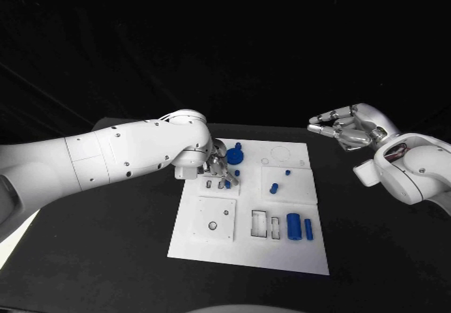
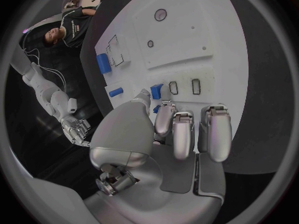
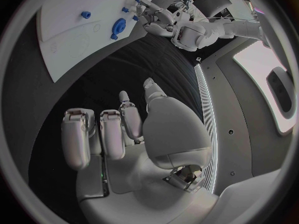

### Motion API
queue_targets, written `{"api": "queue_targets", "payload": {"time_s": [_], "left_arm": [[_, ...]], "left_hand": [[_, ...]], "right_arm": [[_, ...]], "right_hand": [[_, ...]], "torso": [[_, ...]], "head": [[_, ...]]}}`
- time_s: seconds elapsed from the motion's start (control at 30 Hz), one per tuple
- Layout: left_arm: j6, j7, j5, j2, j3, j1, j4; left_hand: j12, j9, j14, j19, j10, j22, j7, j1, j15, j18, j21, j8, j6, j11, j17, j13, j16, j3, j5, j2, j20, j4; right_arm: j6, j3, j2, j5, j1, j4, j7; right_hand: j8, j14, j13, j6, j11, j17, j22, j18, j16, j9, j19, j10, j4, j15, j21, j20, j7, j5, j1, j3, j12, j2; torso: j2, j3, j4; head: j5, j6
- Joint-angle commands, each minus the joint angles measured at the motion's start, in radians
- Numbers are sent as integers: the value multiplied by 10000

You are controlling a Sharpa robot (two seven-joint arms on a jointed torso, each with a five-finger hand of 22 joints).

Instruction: Assemble the parts on the task board

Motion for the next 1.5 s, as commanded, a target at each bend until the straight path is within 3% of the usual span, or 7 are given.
{"api": "queue_targets", "payload": {"time_s": [0.03,0.2,0.33,0.5,0.63,1.03,1.5], "left_arm": [[-49,-1155,94,25,0,-2,0],[-170,-1096,192,17,0,-2,4],[-410,-972,311,-12,0,-2,10],[-691,-817,474,-72,-1,-2,23],[-976,-807,544,-185,-2,-13,113],[-2353,-790,239,-846,1,-92,744],[-3646,-539,-1288,-1589,-18,-632,1829]], "left_hand": [[-32,11,1043,775,14,1818,-76,263,-100,-139,65,-48,-28,-58,2629,-17,30,248,15,59,-72,-107],[-68,6,1043,777,-15,1829,-137,908,-164,-140,67,-117,-115,-114,2629,-19,30,1137,25,195,-128,-521],[-105,60,1043,778,-35,1836,-161,1296,-197,-141,68,-95,-167,-145,2629,-18,30,2193,30,119,-168,-890],[-150,463,1043,786,5,1870,-139,827,-123,-144,80,293,-270,-153,2629,-32,30,4383,84,-545,-195,-1167],[-187,894,1043,766,47,1818,-125,-247,-173,-135,43,693,-384,-140,2629,-67,30,6386,48,-1221,-136,-1505],[-205,1124,1043,750,87,1764,-171,-839,-181,-122,5,911,-419,-154,2629,-88,30,7204,42,-1416,-148,-1951],[-90,1210,1043,788,203,1868,-204,-1027,-205,-143,61,1009,-398,-184,2629,23,30,7541,38,-1543,-171,-2180]], "right_arm": [[171,2,14,-107,-8,-12,10],[227,0,23,-133,-9,-22,-30],[338,-2,40,-147,-11,-38,-78],[474,-8,71,-153,-19,-73,-134],[575,-18,128,-154,-33,-144,-163],[713,-44,234,56,-73,-310,-262],[732,-59,211,161,-80,-335,-234]], "right_hand": [[-21,681,553,-6,-2,1004,435,96,-50,11,9,-59,-26,-35,-67,-13,-8,52,80,-58,-61,-8],[-23,678,541,-10,-1,987,415,100,-60,12,1,-69,-26,-35,-77,-13,-7,56,85,-65,-78,-5],[-24,677,532,-12,-1,982,400,103,-64,11,-7,-76,-26,-35,-84,-12,-6,56,86,-70,-91,-7],[-24,678,540,-14,-1,986,405,102,-62,11,-4,-70,-26,-35,-82,-12,-6,57,87,-72,-80,-7],[-26,677,539,-19,0,983,399,103,-65,11,-6,-72,-36,-34,-86,-12,-5,62,105,-80,-82,-10],[-29,665,509,-28,2,930,341,115,-100,12,-34,-99,-45,-34,-115,-12,-4,61,122,-98,-126,-19],[-30,665,516,-32,3,931,341,115,-100,12,-33,-96,-45,-33,-116,-12,-3,62,124,-109,-117,-22]], "torso": [[0,1,-4],[-2,2,3],[-2,2,4],[1,8,6],[-1,6,0],[-11,31,36],[-30,21,144]], "head": [[-10,-5],[-15,-16],[-11,-5],[-18,6],[-23,27],[-27,5],[-70,-22]]}}
